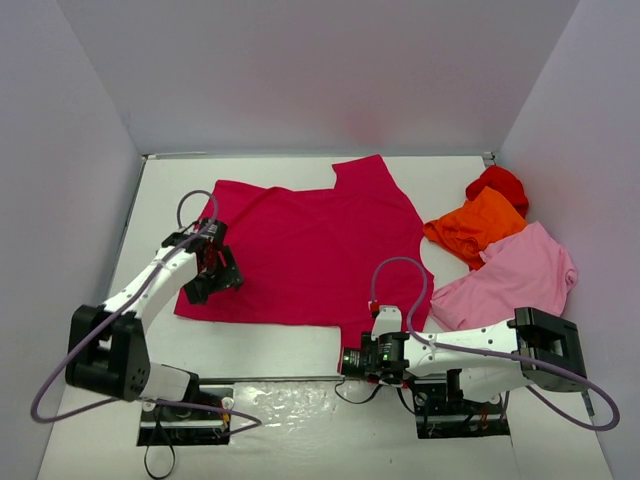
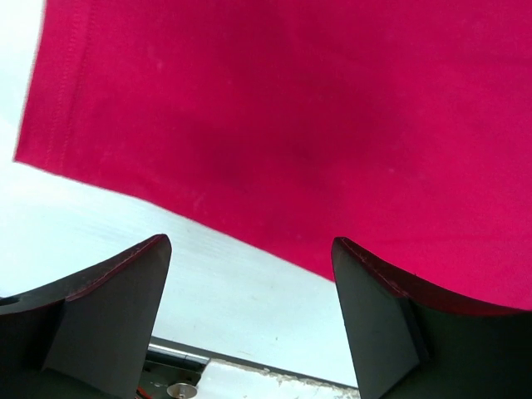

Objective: Fold and stack the t-shirts
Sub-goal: Grap the side of the flattened tshirt closest away from the robot with both arms

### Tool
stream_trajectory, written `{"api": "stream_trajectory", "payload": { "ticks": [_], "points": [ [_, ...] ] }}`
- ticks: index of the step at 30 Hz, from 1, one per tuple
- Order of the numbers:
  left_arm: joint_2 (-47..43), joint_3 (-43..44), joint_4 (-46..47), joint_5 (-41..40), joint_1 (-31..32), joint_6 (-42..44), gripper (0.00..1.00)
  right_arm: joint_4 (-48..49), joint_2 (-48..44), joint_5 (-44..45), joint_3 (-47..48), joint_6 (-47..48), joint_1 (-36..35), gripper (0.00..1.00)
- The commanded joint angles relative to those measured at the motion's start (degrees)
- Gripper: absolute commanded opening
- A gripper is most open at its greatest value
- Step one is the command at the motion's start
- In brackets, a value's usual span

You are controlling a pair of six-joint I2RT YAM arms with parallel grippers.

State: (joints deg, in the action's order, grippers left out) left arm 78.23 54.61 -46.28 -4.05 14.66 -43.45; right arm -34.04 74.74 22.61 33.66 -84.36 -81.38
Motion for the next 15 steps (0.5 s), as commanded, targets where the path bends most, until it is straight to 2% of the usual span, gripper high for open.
{"api": "stream_trajectory", "payload": {
  "ticks": [1,7,15],
  "points": [
    [5.30,1.30,3.91,0.52,0.02,1.15,0.75,-1.03,1.09,-0.90,0.03,0.08,0.09,0.41],
    [10.35,-0.82,7.86,1.50,0.02,1.21,0.74,-0.98,-0.25,-1.21,-0.74,-0.54,0.22,0.41],
    [12.99,-2.60,8.43,3.23,0.18,1.46,0.74,-1.11,-0.71,-1.83,-0.81,-0.94,0.22,0.41]
  ]
}}
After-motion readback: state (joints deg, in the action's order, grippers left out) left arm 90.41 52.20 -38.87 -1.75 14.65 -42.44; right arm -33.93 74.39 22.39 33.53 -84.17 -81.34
